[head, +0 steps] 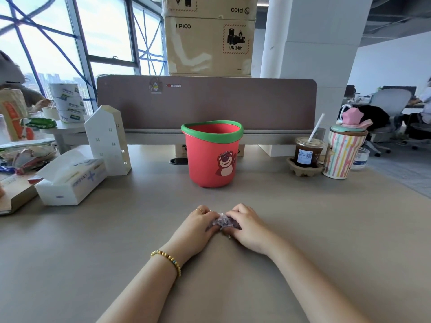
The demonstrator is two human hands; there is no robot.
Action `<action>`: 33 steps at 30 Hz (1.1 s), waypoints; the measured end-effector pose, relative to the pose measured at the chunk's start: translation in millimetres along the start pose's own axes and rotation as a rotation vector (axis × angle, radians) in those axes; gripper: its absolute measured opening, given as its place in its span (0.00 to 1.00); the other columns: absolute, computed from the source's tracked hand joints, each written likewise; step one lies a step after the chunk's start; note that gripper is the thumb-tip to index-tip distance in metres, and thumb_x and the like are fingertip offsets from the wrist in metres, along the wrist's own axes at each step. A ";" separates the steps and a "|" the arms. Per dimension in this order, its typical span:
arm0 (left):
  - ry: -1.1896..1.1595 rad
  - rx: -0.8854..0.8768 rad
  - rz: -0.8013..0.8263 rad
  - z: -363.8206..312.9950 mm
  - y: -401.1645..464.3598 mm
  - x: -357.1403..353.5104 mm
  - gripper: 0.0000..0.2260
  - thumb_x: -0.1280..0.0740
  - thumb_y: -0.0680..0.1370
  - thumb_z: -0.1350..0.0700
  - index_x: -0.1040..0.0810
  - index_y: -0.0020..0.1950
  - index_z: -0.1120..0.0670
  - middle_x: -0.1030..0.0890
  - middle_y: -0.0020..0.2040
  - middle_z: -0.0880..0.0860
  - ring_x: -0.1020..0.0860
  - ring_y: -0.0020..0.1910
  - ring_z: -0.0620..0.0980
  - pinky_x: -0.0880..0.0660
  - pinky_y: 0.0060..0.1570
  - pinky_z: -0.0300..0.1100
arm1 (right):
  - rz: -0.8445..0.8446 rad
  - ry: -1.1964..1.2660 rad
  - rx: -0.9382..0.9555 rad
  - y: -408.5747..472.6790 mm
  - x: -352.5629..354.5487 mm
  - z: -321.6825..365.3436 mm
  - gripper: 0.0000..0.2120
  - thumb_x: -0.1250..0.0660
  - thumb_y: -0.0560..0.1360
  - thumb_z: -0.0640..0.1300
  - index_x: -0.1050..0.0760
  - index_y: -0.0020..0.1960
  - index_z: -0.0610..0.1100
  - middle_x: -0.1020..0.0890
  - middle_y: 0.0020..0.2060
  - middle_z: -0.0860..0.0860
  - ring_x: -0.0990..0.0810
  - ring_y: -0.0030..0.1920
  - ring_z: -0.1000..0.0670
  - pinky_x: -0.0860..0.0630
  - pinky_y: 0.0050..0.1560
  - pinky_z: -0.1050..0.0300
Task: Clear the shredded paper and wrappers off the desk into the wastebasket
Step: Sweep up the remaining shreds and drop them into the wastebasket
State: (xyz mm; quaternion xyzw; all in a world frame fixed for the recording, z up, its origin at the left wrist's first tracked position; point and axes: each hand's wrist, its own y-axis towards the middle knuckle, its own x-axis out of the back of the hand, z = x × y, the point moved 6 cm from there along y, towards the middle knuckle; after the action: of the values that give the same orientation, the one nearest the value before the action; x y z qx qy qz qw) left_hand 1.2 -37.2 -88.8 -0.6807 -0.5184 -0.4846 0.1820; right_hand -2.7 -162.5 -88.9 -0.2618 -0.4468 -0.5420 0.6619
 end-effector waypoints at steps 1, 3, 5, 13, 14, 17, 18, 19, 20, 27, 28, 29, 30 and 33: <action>0.015 0.003 -0.001 -1.0 -0.4 0.0 0.13 0.38 0.78 0.54 0.25 0.62 0.55 0.28 0.58 0.56 0.25 0.56 0.55 0.31 0.57 0.39 | -0.019 -0.013 0.005 -0.9 1.1 1.0 0.15 0.36 0.76 0.49 0.28 0.61 0.46 0.28 0.57 0.48 0.31 0.61 0.49 0.32 0.60 0.55; 0.060 0.020 0.002 -2.7 -1.1 -0.1 0.13 0.40 0.79 0.53 0.27 0.61 0.55 0.28 0.57 0.56 0.24 0.55 0.56 0.28 0.55 0.43 | -0.052 -0.039 0.016 -2.6 3.1 3.7 0.13 0.37 0.76 0.47 0.27 0.59 0.44 0.27 0.55 0.47 0.28 0.58 0.47 0.31 0.54 0.53; 0.113 0.040 0.004 -3.6 -1.8 -0.2 0.13 0.43 0.80 0.52 0.28 0.60 0.56 0.28 0.57 0.56 0.24 0.54 0.57 0.26 0.53 0.48 | -0.070 -0.067 0.031 -3.8 3.5 6.4 0.11 0.39 0.77 0.45 0.27 0.57 0.42 0.27 0.53 0.45 0.26 0.55 0.44 0.30 0.51 0.51; 0.264 0.106 -0.037 -5.6 -7.5 3.6 0.12 0.48 0.81 0.50 0.31 0.56 0.57 0.23 0.56 0.57 0.23 0.54 0.59 0.27 0.47 0.48 | -0.131 -0.036 -0.017 -2.7 6.0 4.6 0.10 0.43 0.78 0.38 0.24 0.54 0.39 0.25 0.52 0.42 0.24 0.53 0.40 0.29 0.50 0.50; 0.265 0.114 -0.039 -5.8 -8.0 4.2 0.12 0.48 0.81 0.50 0.31 0.55 0.57 0.22 0.55 0.57 0.23 0.53 0.60 0.27 0.47 0.48 | -0.144 -0.001 -0.022 -3.2 7.9 4.4 0.11 0.43 0.78 0.38 0.23 0.55 0.40 0.24 0.52 0.42 0.24 0.53 0.40 0.29 0.51 0.50; 0.258 0.129 -0.039 -6.4 -8.4 5.8 0.12 0.48 0.81 0.50 0.32 0.55 0.57 0.22 0.54 0.58 0.23 0.52 0.61 0.28 0.46 0.49 | -0.175 0.093 -0.034 -3.9 13.0 5.5 0.11 0.41 0.78 0.37 0.22 0.54 0.39 0.22 0.51 0.42 0.23 0.52 0.42 0.31 0.49 0.55; 0.254 0.134 -0.038 -6.2 -8.1 6.5 0.12 0.49 0.81 0.50 0.32 0.54 0.58 0.22 0.53 0.59 0.23 0.51 0.62 0.28 0.46 0.49 | -0.182 0.127 -0.044 -3.7 14.2 5.3 0.10 0.41 0.77 0.36 0.21 0.53 0.39 0.22 0.49 0.42 0.23 0.51 0.43 0.33 0.46 0.58; 0.244 0.142 -0.032 -6.3 -7.2 7.2 0.12 0.49 0.82 0.51 0.33 0.54 0.58 0.21 0.53 0.59 0.23 0.51 0.62 0.28 0.45 0.50 | -0.190 0.161 -0.057 -2.8 15.8 4.5 0.10 0.40 0.77 0.36 0.21 0.52 0.38 0.22 0.48 0.43 0.24 0.49 0.45 0.35 0.43 0.60; 0.224 0.149 -0.025 -7.3 -6.4 7.9 0.12 0.49 0.82 0.51 0.33 0.53 0.58 0.21 0.52 0.60 0.23 0.50 0.62 0.27 0.45 0.50 | -0.198 0.187 -0.070 -1.8 17.6 3.8 0.09 0.40 0.77 0.37 0.21 0.51 0.38 0.22 0.46 0.44 0.24 0.48 0.46 0.37 0.41 0.62; 0.078 0.133 -0.030 -28.7 7.2 31.6 0.07 0.48 0.82 0.55 0.37 0.46 0.55 0.22 0.44 0.63 0.24 0.43 0.61 0.29 0.41 0.50 | -0.244 0.267 -0.067 1.4 39.7 10.2 0.09 0.39 0.77 0.37 0.20 0.46 0.39 0.23 0.35 0.49 0.30 0.30 0.58 0.35 0.34 0.64; 0.050 0.125 -0.049 -30.9 8.9 37.5 0.08 0.48 0.82 0.55 0.37 0.45 0.56 0.23 0.41 0.62 0.25 0.39 0.59 0.31 0.39 0.49 | -0.242 0.293 -0.067 2.7 44.1 11.7 0.09 0.39 0.77 0.37 0.20 0.45 0.39 0.23 0.34 0.48 0.31 0.29 0.58 0.34 0.35 0.61; 0.026 0.117 -0.069 -32.7 11.1 43.7 0.09 0.48 0.82 0.55 0.37 0.44 0.57 0.25 0.39 0.60 0.27 0.36 0.57 0.32 0.37 0.48 | -0.244 0.313 -0.067 4.5 49.6 13.5 0.09 0.39 0.77 0.38 0.20 0.45 0.39 0.23 0.33 0.48 0.30 0.29 0.57 0.34 0.35 0.59; 0.010 0.111 -0.088 -34.3 13.4 50.6 0.10 0.48 0.82 0.55 0.36 0.44 0.58 0.26 0.38 0.59 0.28 0.35 0.56 0.33 0.36 0.47 | -0.254 0.323 -0.064 6.9 56.2 15.5 0.09 0.39 0.77 0.38 0.20 0.45 0.40 0.22 0.33 0.48 0.30 0.30 0.56 0.34 0.35 0.59; -0.016 0.093 -0.151 -36.9 24.3 73.3 0.11 0.47 0.82 0.54 0.35 0.44 0.58 0.27 0.35 0.55 0.28 0.34 0.55 0.32 0.33 0.44 | -0.296 0.357 -0.035 15.0 78.2 22.7 0.08 0.37 0.77 0.39 0.19 0.45 0.42 0.21 0.35 0.48 0.29 0.31 0.56 0.33 0.34 0.60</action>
State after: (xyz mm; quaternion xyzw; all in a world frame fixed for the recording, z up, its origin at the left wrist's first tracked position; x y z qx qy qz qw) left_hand 4.8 -35.8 -3.3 -0.6343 -0.5916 -0.4669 0.1724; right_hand 5.6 -177.3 -7.8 -0.1050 -0.3467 -0.6786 0.6390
